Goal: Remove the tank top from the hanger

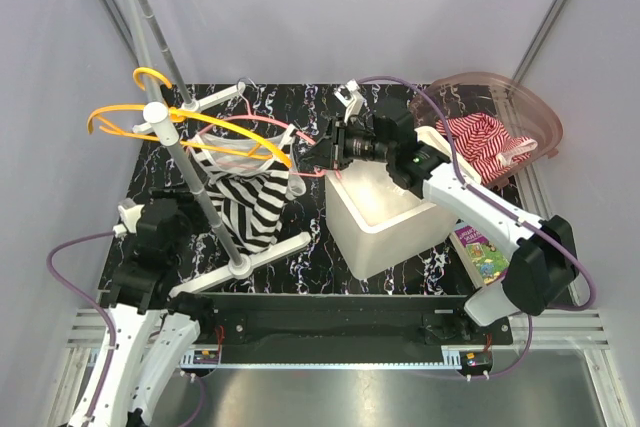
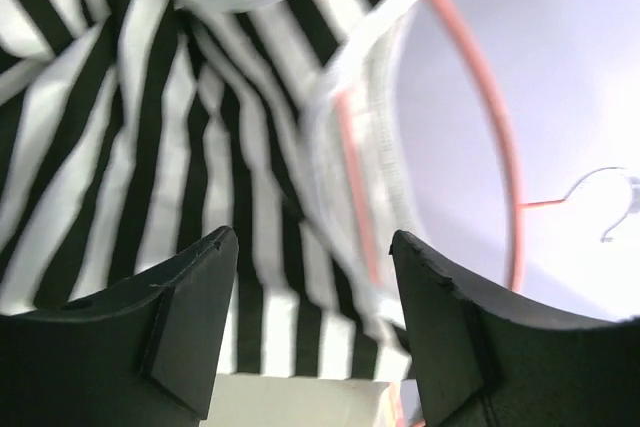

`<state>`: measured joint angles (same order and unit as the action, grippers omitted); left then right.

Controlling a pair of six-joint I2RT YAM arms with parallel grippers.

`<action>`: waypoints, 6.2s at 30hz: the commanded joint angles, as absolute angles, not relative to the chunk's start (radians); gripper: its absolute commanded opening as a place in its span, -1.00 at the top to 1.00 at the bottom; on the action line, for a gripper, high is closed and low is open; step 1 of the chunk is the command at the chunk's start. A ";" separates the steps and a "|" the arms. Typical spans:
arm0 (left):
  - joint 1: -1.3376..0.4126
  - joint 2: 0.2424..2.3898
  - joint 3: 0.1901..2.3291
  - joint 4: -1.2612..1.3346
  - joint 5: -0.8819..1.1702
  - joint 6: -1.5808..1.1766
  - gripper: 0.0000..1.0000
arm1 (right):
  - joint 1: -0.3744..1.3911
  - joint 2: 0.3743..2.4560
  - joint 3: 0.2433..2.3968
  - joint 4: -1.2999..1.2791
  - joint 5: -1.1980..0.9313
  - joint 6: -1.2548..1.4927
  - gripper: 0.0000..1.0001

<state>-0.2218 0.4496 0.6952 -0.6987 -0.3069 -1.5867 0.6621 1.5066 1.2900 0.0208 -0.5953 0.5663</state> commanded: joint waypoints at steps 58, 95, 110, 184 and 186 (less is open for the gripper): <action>0.135 0.807 0.913 -0.531 -0.147 -1.169 1.00 | 0.647 1.284 1.187 0.029 -0.692 0.549 1.00; 0.179 0.784 0.824 -0.744 -0.101 -1.160 1.00 | 0.620 1.321 1.252 0.204 -0.722 0.755 1.00; 0.181 0.516 0.775 -0.778 0.119 -1.179 -0.13 | 0.623 1.474 1.336 0.121 -0.822 0.635 1.00; 0.187 0.834 0.986 -0.285 0.048 -1.686 1.00 | 0.776 1.715 1.764 -0.209 -0.595 0.529 -0.46; 0.189 0.842 0.988 -0.278 0.048 -1.683 1.00 | 0.776 1.736 1.792 -0.219 -0.578 0.548 -0.31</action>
<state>0.1825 0.8318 0.9791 -0.3668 0.0711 -1.7077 0.7723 1.7088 1.7050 -0.2081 -0.6136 0.5159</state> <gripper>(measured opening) 0.072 0.690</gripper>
